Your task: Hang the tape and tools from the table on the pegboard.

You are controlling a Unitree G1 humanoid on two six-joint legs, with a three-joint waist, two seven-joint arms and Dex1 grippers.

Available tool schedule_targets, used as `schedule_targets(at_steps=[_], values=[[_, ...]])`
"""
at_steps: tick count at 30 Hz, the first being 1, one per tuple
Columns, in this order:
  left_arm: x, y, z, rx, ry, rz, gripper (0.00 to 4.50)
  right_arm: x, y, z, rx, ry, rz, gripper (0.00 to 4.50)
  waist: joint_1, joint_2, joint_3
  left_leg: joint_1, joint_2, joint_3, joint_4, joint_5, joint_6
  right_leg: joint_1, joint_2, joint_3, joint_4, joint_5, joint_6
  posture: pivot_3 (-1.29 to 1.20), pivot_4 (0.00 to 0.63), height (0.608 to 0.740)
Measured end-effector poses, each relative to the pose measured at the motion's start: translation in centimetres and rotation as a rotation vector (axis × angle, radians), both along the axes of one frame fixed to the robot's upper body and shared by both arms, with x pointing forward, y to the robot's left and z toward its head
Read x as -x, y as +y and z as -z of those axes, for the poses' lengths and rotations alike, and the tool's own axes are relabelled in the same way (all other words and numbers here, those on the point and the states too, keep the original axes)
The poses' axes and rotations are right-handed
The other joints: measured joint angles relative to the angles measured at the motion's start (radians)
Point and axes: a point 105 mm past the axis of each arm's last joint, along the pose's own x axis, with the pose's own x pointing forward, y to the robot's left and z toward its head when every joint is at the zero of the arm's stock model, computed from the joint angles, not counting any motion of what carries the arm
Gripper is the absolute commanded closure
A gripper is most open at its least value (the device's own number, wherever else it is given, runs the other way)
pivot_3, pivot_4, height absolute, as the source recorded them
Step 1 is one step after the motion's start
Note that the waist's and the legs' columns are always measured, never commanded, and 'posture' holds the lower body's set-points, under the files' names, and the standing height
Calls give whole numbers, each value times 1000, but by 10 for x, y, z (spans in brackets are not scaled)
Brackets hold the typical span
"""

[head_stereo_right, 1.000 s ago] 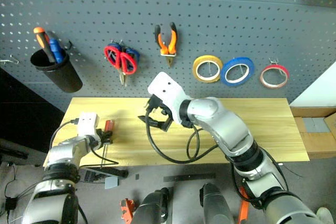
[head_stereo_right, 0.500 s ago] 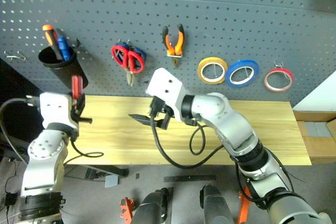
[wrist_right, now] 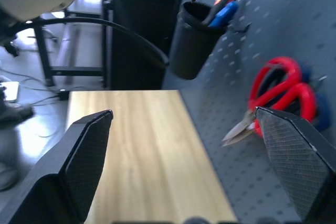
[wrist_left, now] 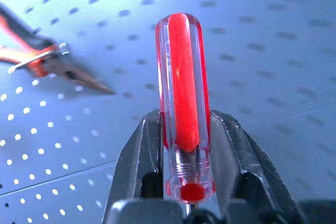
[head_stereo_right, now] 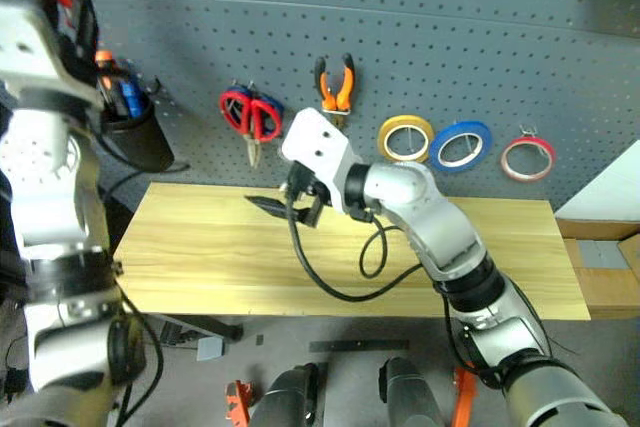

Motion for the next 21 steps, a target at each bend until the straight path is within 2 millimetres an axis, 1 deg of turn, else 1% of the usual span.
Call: schedule_targets(at_steps=[1,3,8,11,14,16,18,19,21], values=[[-1,3,-6,5,-24,-2,3626,-1,1,-2,-3,-7,2,0,-2,0,-2,0,0,0,0,0,0,0,0,0,0,0,0,-61,125,740],[-4,7,-8,16,-39,-7,3626,-3,1,-4,-7,-11,9,0,-4,0,-7,0,0,0,0,0,0,0,-1,1,0,0,0,-66,126,740],[-27,25,16,87,23,-32,3626,-5,1,-4,-8,-20,20,0,-5,0,-9,0,0,0,1,0,0,0,-1,1,1,0,0,-87,135,740],[-31,30,26,113,38,-46,3626,-6,1,-4,-6,-23,23,0,-7,0,-9,0,1,0,1,0,0,-1,-1,1,2,0,0,-87,140,740],[-31,33,29,120,25,-60,3626,-7,0,-4,-2,-27,30,0,-8,0,-9,0,1,0,1,0,0,-1,-1,1,2,0,0,-88,140,740],[-35,38,37,139,44,-76,3626,-7,-1,-4,-3,-27,32,0,-9,0,-10,0,1,0,1,0,0,-1,-1,1,3,0,0,-87,142,740],[-39,39,48,165,65,-81,2871,-7,-1,-4,-3,-27,31,0,-9,0,-10,0,1,0,2,0,0,-1,-1,1,4,0,0,-87,141,740],[-42,37,53,174,75,-76,2635,-7,0,-5,-4,-27,30,0,-9,-1,-10,0,1,0,2,0,0,-1,-1,1,4,0,0,-89,142,740],[-45,32,58,186,75,-56,1959,-6,0,-5,-4,-26,28,0,-8,-1,-10,0,1,0,3,0,0,-1,-1,1,4,0,0,-93,142,740]])
